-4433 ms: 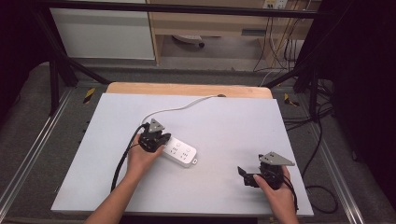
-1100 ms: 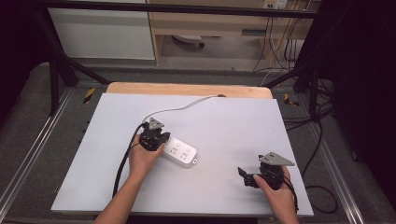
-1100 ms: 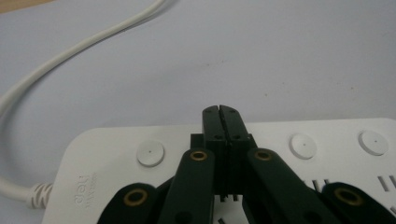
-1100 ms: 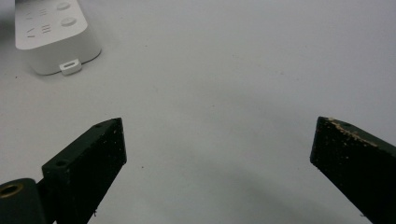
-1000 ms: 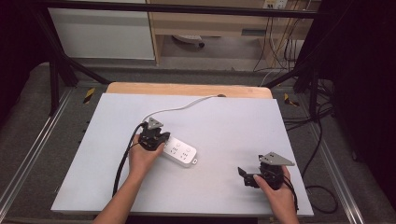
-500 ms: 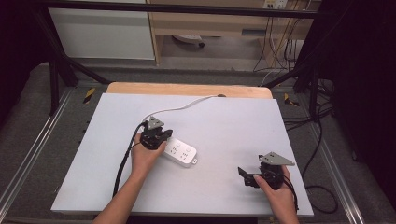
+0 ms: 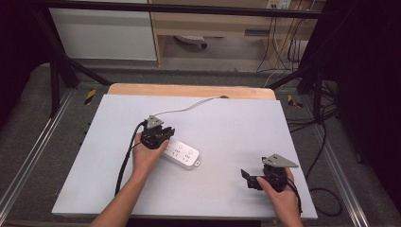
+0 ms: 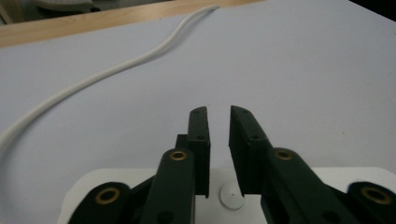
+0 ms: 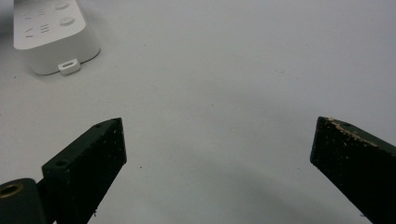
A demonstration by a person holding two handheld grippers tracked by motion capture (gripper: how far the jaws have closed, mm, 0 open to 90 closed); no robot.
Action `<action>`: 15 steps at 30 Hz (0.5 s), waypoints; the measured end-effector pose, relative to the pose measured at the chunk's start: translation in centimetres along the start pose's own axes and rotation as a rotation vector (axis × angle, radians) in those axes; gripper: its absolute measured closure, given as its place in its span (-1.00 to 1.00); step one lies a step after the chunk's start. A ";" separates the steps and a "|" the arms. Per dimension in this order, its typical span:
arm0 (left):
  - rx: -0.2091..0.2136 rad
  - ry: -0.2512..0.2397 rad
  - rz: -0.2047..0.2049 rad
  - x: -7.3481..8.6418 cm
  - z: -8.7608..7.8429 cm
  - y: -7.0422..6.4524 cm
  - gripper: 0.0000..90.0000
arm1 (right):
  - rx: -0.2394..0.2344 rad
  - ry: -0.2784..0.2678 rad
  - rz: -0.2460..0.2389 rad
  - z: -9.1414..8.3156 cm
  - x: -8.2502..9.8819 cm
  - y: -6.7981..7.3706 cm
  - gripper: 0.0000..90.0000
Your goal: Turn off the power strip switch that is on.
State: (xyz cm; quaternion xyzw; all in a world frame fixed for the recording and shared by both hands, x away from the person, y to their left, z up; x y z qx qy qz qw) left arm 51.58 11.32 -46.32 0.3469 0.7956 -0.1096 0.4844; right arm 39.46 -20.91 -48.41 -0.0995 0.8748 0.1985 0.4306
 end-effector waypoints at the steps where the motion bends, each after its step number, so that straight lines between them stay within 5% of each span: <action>1: 0.001 -0.006 0.002 -0.1 0.0 0.0 0.55 | 0.001 -0.001 0.000 0.0 0.0 0.0 -0.91; 9: 0.021 -0.070 0.002 -1.1 0.0 0.0 0.13 | -0.001 0.000 -0.001 0.0 0.0 0.0 -0.91; 15: 0.012 -0.095 0.062 -1.7 0.0 -0.3 -0.15 | -0.001 0.003 -0.003 0.0 0.0 0.0 -0.91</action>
Point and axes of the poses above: each handheld gripper's, and its own axes: z roughly forward along the jaws, x roughly out of its underside, y roughly to its left, the point moved 8 cm from there along z, roughly forward along the jaws, and after that the axes turned 15 degrees about z, right-handed, at the moved point
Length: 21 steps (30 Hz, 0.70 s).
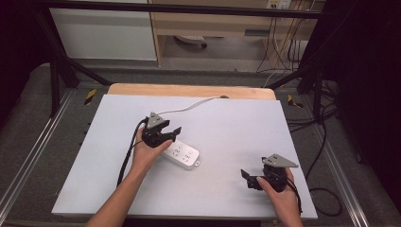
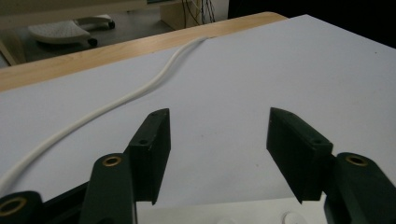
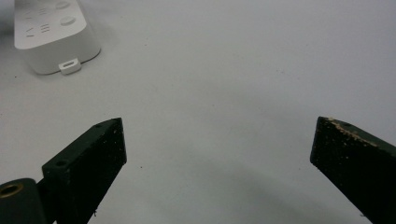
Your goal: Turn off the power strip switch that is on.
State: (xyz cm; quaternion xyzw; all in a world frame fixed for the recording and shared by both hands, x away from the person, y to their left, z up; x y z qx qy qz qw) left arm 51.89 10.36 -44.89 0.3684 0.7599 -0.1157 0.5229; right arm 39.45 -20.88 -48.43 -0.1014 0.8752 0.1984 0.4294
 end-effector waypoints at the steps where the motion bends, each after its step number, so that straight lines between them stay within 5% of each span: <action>1: -0.009 0.001 -0.002 -0.1 0.0 0.1 -0.21 | 0.001 -0.001 0.002 0.0 0.0 0.0 -0.91; 16: 0.006 0.042 -0.004 -0.6 0.3 -0.3 -0.82 | 0.000 0.000 0.000 0.0 0.0 0.0 -0.91; 21: 0.002 0.041 -0.003 -0.9 0.3 -0.6 -0.84 | 0.001 -0.002 -0.001 0.0 0.0 0.0 -0.91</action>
Point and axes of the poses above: each handheld gripper's, and its own axes: z roughly forward along the jaws, x roughly out of its underside, y roughly to its left, the point moved 8 cm from there along z, roughly forward along the jaws, and after that the axes turned 15 degrees about z, right-handed, at the moved point
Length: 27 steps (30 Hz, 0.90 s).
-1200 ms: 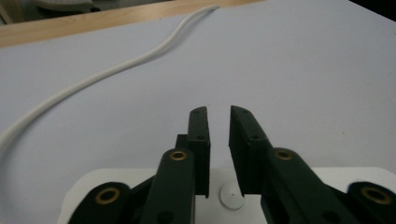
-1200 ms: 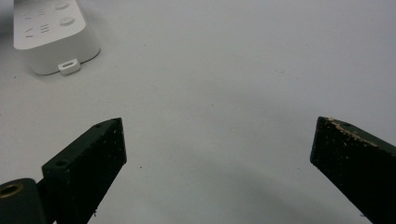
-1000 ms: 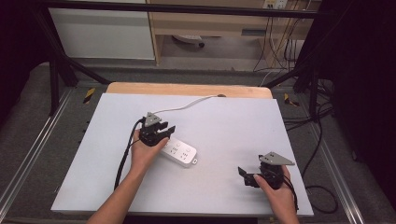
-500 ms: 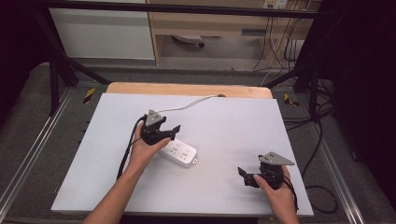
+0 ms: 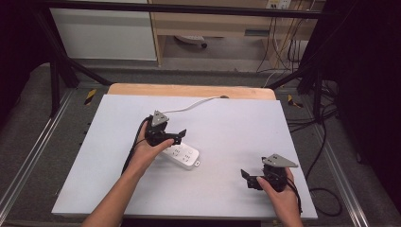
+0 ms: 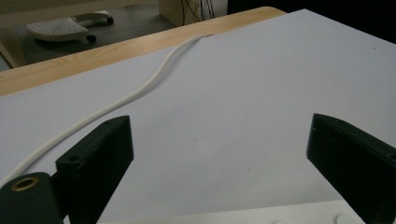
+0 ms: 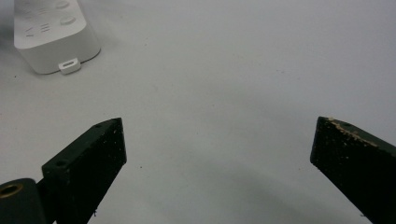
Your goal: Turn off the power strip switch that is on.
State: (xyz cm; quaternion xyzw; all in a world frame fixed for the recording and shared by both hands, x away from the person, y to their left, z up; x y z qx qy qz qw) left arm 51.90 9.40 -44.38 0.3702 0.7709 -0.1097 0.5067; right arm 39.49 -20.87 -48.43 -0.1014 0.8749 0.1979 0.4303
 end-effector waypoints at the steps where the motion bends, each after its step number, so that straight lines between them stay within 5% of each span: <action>1: 0.001 -0.001 -0.004 0.0 -0.1 0.0 -0.84 | 0.000 0.000 0.000 0.0 0.0 0.0 -0.91; 14: 0.017 -0.027 -0.062 -0.8 -1.4 0.3 -0.85 | 0.001 -0.002 -0.003 0.0 0.0 0.0 -0.91; 27: 0.036 -0.027 -0.046 -1.3 -4.4 0.8 -0.85 | 0.002 -0.001 -0.005 0.0 0.0 0.0 -0.91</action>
Point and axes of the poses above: each handheld gripper's, and its own axes: z roughly forward along the jaws, x roughly out of its underside, y roughly to its left, the point moved 8 cm from there along z, roughly forward along the jaws, and after that the axes turned 15 degrees about z, right-handed, at the moved point
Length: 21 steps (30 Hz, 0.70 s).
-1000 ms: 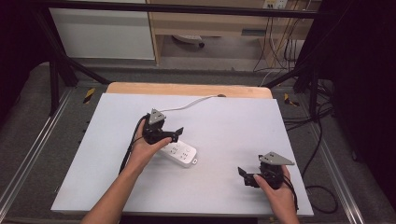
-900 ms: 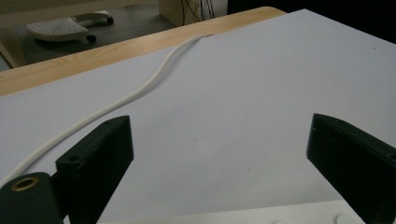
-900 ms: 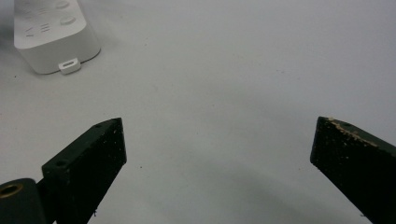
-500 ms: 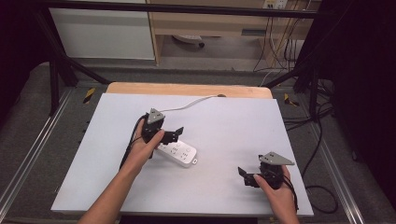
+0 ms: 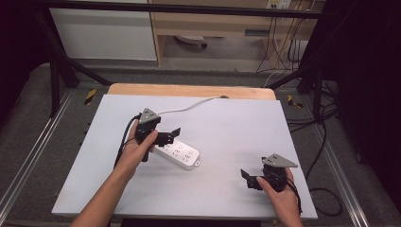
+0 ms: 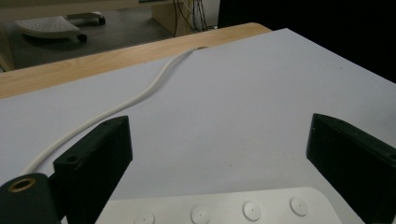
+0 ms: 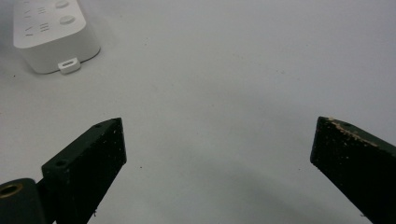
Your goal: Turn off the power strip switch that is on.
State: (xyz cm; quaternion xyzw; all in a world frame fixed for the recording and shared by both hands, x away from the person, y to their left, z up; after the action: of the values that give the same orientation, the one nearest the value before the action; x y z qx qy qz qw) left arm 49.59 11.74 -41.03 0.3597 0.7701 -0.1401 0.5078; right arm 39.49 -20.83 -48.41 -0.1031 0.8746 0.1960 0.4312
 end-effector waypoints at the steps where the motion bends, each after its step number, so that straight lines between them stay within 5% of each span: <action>1: 0.000 0.001 0.006 0.0 -0.3 0.0 -0.85 | 0.000 0.000 0.000 0.0 0.0 0.0 -0.91; 21: 0.001 -0.028 0.026 0.9 -6.1 0.3 -0.87 | 0.003 0.008 0.000 0.2 0.1 0.0 -0.91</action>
State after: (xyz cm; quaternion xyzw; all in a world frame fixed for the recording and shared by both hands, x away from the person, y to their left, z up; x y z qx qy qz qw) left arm 45.38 15.88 -39.08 0.3678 0.7584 -0.1389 0.5200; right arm 39.54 -20.75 -48.61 -0.1029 0.8767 0.1943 0.4279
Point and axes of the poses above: each handheld gripper's, and its own axes: z roughly forward along the jaws, x roughly out of its underside, y roughly to its left, the point moved 8 cm from there along z, roughly forward along the jaws, and after that the axes turned 15 degrees about z, right-handed, at the moved point
